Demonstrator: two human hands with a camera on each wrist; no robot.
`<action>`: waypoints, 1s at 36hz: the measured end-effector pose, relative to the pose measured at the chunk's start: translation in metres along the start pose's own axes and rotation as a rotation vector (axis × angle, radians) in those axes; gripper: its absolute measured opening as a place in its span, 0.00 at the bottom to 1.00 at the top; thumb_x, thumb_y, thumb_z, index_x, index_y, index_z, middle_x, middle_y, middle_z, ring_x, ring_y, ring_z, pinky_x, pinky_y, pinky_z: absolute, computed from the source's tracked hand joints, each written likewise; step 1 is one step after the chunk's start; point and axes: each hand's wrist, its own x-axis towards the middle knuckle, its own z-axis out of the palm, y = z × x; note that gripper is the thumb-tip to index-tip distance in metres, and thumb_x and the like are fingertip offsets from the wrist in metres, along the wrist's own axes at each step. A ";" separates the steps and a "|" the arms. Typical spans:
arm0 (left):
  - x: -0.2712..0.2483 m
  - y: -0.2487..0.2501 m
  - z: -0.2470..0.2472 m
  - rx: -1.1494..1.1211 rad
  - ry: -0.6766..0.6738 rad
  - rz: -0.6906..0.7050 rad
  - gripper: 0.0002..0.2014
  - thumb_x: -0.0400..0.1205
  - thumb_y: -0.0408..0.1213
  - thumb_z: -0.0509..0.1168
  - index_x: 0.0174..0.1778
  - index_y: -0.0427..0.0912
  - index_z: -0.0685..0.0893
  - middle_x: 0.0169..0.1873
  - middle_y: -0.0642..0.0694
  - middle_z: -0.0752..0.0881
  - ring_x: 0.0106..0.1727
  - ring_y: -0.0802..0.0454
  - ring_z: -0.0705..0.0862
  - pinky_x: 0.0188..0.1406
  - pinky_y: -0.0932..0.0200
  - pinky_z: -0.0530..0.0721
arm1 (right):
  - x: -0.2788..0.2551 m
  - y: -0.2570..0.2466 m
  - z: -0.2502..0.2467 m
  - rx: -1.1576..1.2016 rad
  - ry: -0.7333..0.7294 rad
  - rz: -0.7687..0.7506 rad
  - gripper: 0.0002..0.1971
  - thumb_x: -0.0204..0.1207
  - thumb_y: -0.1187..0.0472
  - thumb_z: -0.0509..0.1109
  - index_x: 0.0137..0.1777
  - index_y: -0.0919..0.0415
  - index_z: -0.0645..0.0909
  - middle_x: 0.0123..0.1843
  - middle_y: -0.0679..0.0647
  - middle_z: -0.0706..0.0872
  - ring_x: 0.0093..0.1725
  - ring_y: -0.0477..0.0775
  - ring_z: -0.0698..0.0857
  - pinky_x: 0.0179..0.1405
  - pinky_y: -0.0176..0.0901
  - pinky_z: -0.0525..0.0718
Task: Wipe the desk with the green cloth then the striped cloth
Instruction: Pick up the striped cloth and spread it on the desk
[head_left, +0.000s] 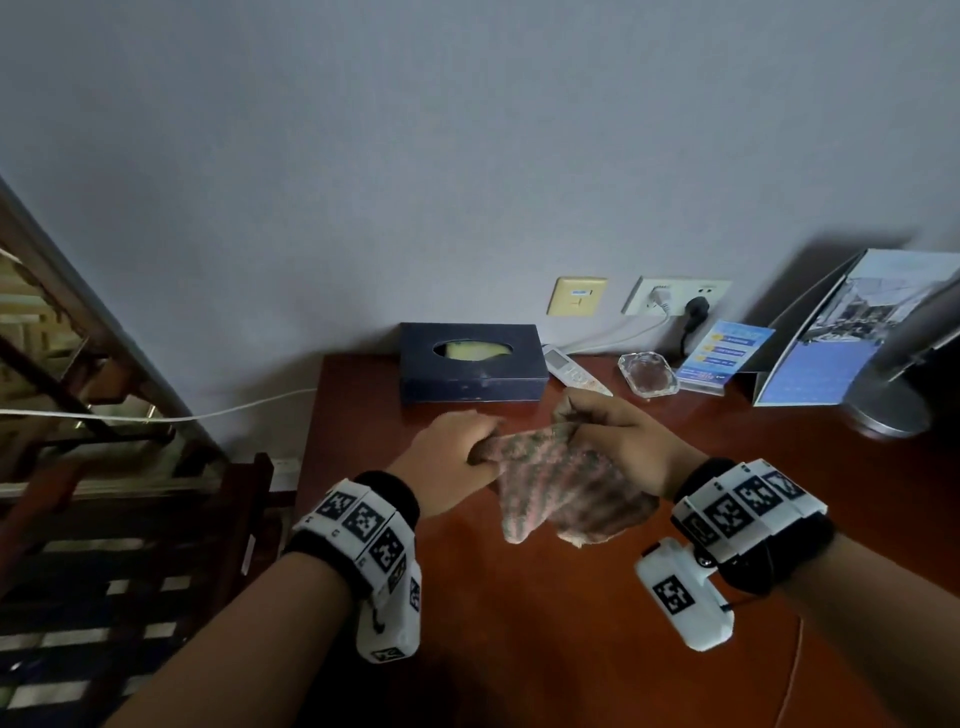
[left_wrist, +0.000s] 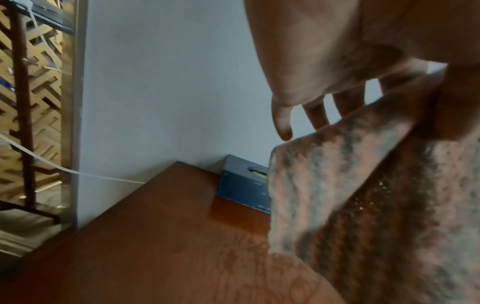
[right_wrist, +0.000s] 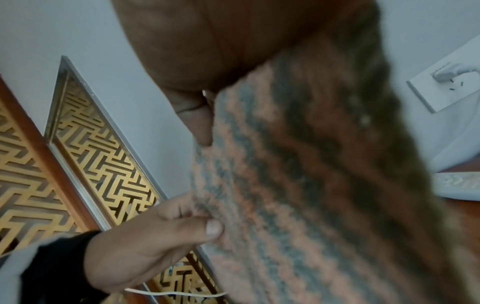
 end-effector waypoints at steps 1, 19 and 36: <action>-0.004 -0.002 -0.002 -0.038 -0.011 -0.027 0.11 0.78 0.46 0.65 0.50 0.44 0.81 0.49 0.52 0.84 0.50 0.59 0.82 0.52 0.60 0.82 | 0.001 0.003 -0.003 -0.015 -0.004 0.005 0.02 0.72 0.68 0.62 0.39 0.64 0.73 0.32 0.47 0.75 0.33 0.43 0.72 0.37 0.33 0.70; -0.013 -0.054 -0.031 0.030 -0.221 -0.323 0.22 0.82 0.50 0.61 0.73 0.51 0.70 0.53 0.51 0.72 0.63 0.47 0.71 0.64 0.50 0.74 | 0.024 0.044 -0.015 -0.502 0.156 0.280 0.06 0.80 0.64 0.68 0.47 0.51 0.82 0.43 0.47 0.87 0.40 0.46 0.84 0.36 0.31 0.80; 0.046 -0.080 -0.065 0.240 0.421 -0.254 0.05 0.75 0.33 0.70 0.43 0.48 0.86 0.40 0.53 0.81 0.46 0.50 0.79 0.48 0.52 0.80 | 0.108 0.071 -0.034 -0.705 0.445 0.068 0.08 0.76 0.65 0.70 0.51 0.58 0.89 0.45 0.54 0.90 0.48 0.56 0.86 0.46 0.41 0.78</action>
